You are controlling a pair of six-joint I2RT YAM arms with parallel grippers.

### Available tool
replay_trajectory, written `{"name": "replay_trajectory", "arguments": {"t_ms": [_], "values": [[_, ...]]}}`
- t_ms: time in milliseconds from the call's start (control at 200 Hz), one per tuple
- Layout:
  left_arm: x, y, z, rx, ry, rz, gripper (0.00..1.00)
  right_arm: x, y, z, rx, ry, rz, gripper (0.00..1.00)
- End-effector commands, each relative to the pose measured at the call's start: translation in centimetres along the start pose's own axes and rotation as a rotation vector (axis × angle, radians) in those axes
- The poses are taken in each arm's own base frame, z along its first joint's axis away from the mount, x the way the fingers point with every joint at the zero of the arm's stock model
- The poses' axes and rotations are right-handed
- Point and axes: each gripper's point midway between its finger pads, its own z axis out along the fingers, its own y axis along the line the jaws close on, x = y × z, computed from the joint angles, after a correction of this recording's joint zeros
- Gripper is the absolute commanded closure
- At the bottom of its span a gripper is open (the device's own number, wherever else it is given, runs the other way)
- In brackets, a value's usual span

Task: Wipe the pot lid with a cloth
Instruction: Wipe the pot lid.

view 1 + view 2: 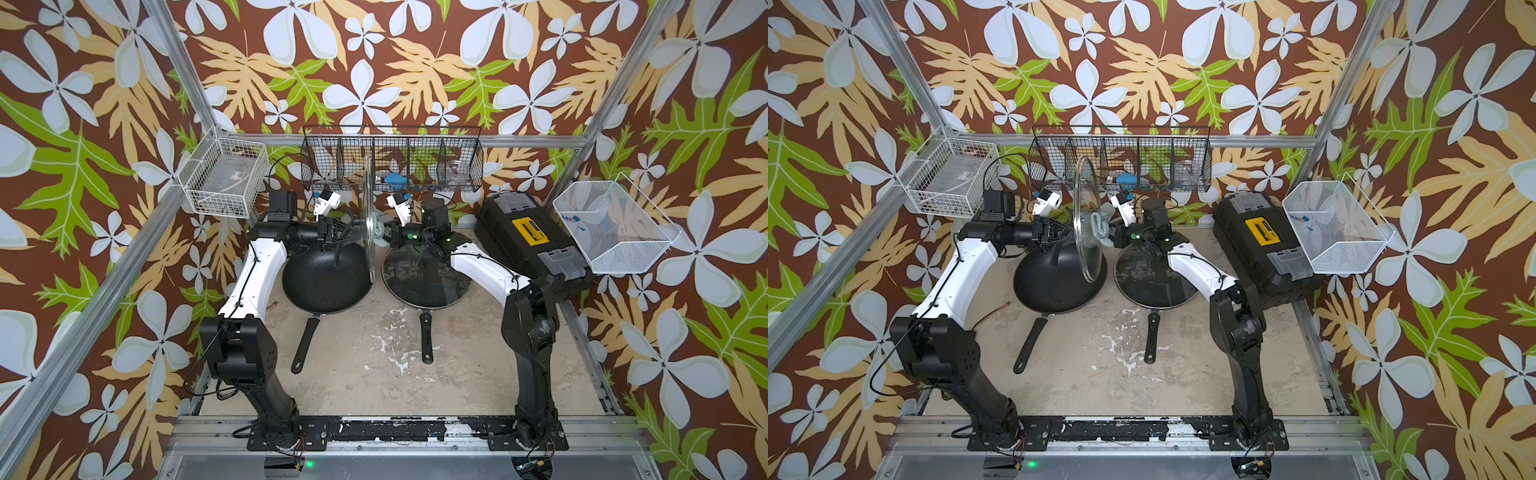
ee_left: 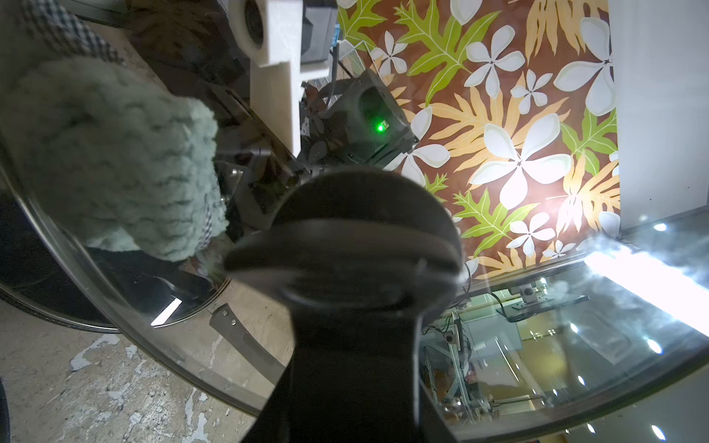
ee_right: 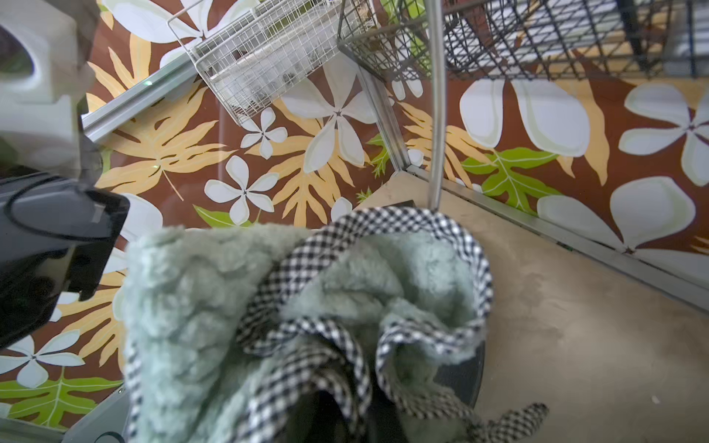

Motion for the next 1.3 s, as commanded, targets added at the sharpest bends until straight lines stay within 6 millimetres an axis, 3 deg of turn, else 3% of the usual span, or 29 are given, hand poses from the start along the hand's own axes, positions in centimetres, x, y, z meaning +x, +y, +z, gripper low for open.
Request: {"name": "replay_trajectory", "arguments": {"t_ms": [0, 180, 305, 490, 606, 776, 951, 1136, 1296], "values": [[1.1, -3.8, -0.3, 0.166, 0.062, 0.097, 1.00, -2.4, 0.6, 0.5, -0.017, -0.024, -0.044, 1.00], [1.0, -2.9, -0.1, 0.148, 0.055, 0.091, 1.00, -7.5, 3.7, -1.1, -0.068, -0.123, -0.107, 1.00], [0.8, -2.8, -0.1, 0.141, 0.052, 0.095, 1.00, -9.0, 6.3, -2.9, -0.117, -0.154, -0.135, 1.00], [0.5, -2.0, 0.0, 0.125, 0.046, 0.084, 1.00, -7.1, 10.7, -5.5, -0.185, -0.156, -0.156, 1.00], [0.3, -1.8, 0.1, 0.124, 0.046, 0.077, 1.00, -3.5, 12.3, -6.5, -0.209, -0.133, -0.119, 1.00], [0.0, -2.5, 0.0, 0.145, 0.055, 0.083, 1.00, 2.4, 10.8, -6.5, -0.177, -0.078, -0.018, 1.00], [0.3, -3.0, -0.1, 0.159, 0.062, 0.083, 1.00, 4.6, 6.5, -4.4, -0.072, -0.016, 0.008, 1.00], [0.6, -3.1, -0.2, 0.155, 0.058, 0.093, 1.00, 2.5, 1.2, -2.2, 0.006, -0.032, 0.024, 1.00], [0.9, -2.5, -0.1, 0.144, 0.054, 0.084, 1.00, -1.6, 0.0, -1.6, 0.014, -0.071, -0.017, 1.00]]}}
